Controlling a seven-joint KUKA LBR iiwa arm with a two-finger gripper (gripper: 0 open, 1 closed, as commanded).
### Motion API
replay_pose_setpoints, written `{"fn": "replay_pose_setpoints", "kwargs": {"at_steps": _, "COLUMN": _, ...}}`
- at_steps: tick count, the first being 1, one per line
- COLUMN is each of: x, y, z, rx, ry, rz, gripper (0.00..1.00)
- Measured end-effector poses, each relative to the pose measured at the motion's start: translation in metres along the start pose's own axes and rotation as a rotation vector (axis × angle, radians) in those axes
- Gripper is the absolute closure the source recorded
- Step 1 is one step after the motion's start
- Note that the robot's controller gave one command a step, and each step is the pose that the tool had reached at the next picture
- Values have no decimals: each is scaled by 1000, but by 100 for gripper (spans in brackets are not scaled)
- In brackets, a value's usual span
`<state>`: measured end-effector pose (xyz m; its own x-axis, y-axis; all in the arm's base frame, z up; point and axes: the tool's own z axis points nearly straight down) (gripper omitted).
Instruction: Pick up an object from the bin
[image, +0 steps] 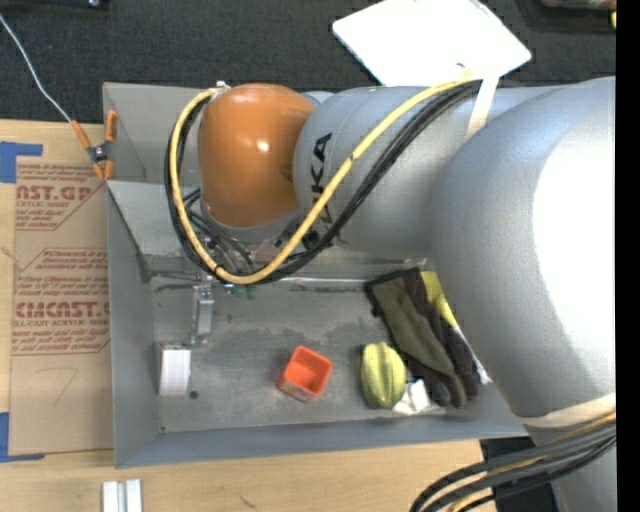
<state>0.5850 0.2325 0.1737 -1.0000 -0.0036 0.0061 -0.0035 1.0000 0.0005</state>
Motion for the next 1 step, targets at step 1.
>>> {"fn": "replay_pose_setpoints", "kwargs": {"at_steps": 1, "x": -2, "y": -2, "z": -5, "rx": -2, "ry": -7, "rz": 3, "gripper": 0}}
